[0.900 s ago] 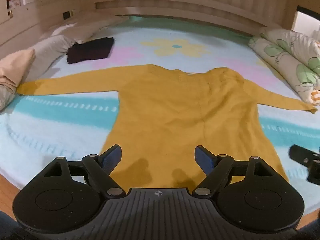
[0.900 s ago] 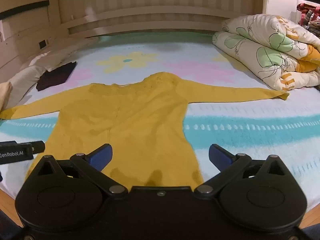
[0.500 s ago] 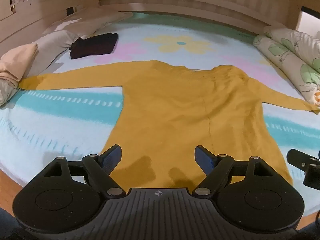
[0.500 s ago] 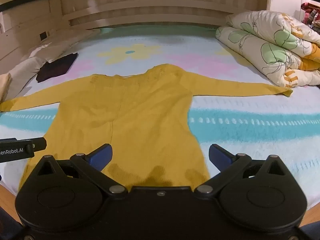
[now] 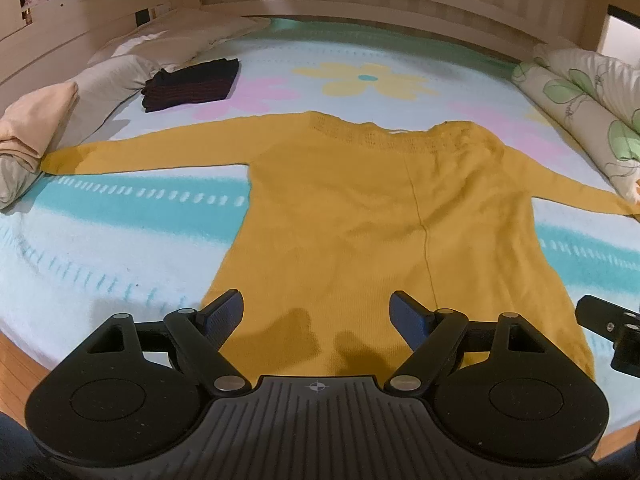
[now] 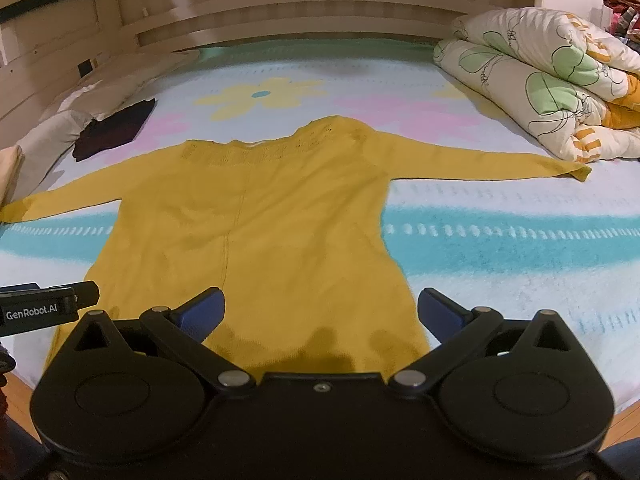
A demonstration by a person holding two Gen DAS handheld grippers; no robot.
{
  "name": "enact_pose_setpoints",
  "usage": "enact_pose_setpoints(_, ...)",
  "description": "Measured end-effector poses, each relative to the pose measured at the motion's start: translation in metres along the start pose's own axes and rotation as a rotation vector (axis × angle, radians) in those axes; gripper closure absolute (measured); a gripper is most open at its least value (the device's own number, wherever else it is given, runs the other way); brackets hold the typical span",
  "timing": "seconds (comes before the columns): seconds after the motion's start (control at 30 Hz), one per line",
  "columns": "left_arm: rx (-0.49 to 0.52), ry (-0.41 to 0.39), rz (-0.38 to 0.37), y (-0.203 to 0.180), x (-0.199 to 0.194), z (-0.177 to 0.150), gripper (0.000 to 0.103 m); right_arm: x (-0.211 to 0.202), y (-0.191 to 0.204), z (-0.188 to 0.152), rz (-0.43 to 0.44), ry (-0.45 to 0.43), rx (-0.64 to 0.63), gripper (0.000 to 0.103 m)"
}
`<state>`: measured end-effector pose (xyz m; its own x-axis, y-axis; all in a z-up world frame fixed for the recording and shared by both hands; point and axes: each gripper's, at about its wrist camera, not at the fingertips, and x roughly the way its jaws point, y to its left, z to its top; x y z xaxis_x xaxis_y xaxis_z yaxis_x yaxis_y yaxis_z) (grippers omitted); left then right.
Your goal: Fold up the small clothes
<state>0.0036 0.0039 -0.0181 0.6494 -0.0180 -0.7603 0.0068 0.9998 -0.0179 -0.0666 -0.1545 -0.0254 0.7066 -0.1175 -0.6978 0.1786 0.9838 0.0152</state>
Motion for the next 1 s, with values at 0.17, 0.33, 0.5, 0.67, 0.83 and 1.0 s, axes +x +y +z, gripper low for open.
enact_pose_setpoints(0.17, 0.000, 0.004, 0.001, 0.0006, 0.0005, 0.0002, 0.023, 0.0009, 0.0006, 0.0006, 0.003, 0.009, 0.004, 0.001)
enact_pose_setpoints(0.33, -0.004, 0.001, -0.002, 0.0009, -0.0004, -0.0009, 0.023, 0.0016, 0.0017, 0.0007, 0.003, 0.011, 0.000, 0.001)
enact_pose_setpoints(0.5, -0.002, 0.001, -0.004, 0.0006, -0.0012, -0.0022, 0.023, 0.0031, 0.0022, 0.0010, -0.002, 0.016, -0.007, 0.001)
enact_pose_setpoints(0.67, -0.003, 0.006, 0.000, 0.0003, -0.0002, -0.0010, 0.023, 0.0032, 0.0031, 0.0000, -0.003, 0.017, -0.009, 0.001)
enact_pose_setpoints(0.83, -0.003, 0.010, 0.002, 0.0001, -0.0003, -0.0004, 0.023, 0.0032, 0.0031, -0.0002, 0.000, 0.021, -0.011, 0.001)
enact_pose_setpoints(1.0, -0.003, 0.010, 0.002, 0.0003, -0.0002, -0.0003, 0.023, 0.0036, 0.0035, -0.0004, -0.001, 0.023, -0.016, 0.001)
